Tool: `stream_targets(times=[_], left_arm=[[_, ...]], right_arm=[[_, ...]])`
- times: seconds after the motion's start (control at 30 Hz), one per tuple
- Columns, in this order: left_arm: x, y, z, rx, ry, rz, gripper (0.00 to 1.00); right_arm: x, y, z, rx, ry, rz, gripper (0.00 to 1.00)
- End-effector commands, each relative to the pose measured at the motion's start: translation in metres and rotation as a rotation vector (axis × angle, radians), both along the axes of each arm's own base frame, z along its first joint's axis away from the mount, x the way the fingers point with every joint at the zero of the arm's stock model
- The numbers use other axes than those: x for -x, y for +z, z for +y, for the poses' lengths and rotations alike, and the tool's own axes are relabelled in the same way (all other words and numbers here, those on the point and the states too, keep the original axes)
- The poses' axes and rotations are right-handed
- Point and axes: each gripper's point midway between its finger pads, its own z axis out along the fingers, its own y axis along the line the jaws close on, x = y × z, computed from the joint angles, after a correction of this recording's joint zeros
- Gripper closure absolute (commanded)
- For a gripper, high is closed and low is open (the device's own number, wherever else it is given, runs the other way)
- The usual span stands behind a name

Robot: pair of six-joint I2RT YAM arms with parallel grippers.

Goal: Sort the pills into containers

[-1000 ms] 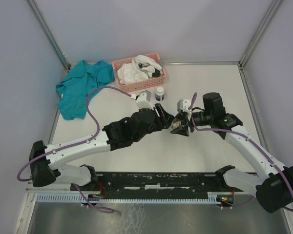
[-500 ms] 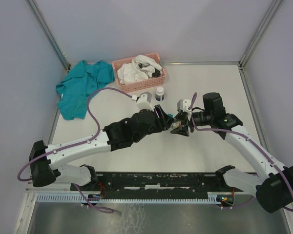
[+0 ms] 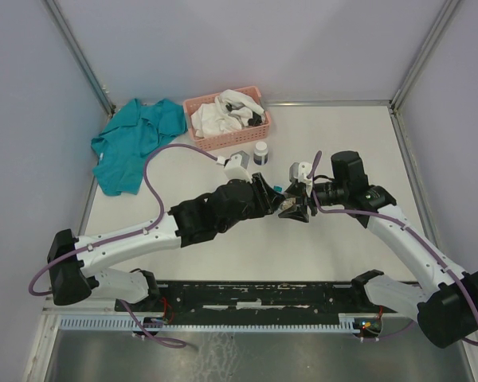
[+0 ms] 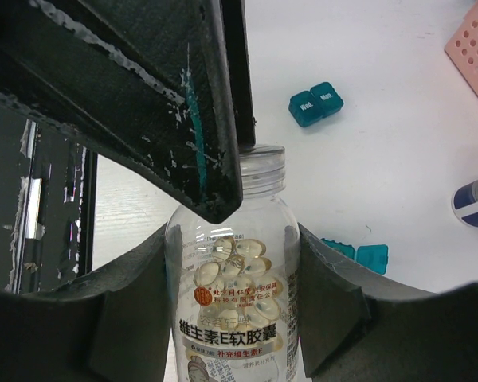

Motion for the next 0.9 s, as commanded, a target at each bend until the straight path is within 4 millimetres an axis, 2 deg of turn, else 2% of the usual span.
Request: stream_targets(times=[0.0,0.2,0.3,0.37,0.47,0.53,0.67,0.87], left_arm=[[0.003,0.018,-0.007,0.088,-0.008,0.0,0.53],[0.012,0.019,-0.013,0.093,-0.117,-0.054,0.65],[0.022,0.018,-0.019,0.104,-0.275,-0.142,0.67],[0.031,0.01,-0.016,0.114,-0.408,-0.208,0.67],[0.043,0.014,-0.009,0.201,-0.61,-0.341,0.71],[0.045,0.013,-0.003,0.194,-0.697,-0.425,0.73],[0.042,0.001,-0.003,0.074,-0.777,-0.501,0.74],[0.044,0.017,-0.005,0.067,-0.823,-0.598,0.73]], right_arm=[[-0.005,0.03,0.004,-0.042,0.01,-0.087,1.0],[0.0,0.035,0.007,-0.073,0.023,-0.051,1.0],[0.008,0.043,0.013,-0.122,0.062,-0.005,0.99],[0.014,0.048,0.016,-0.151,0.084,0.03,1.0],[0.019,0.054,0.019,-0.187,0.109,0.069,0.99],[0.021,0.055,0.02,-0.199,0.117,0.088,0.99],[0.02,0.055,0.021,-0.202,0.119,0.106,0.99],[0.017,0.051,0.022,-0.191,0.106,0.119,0.99]])
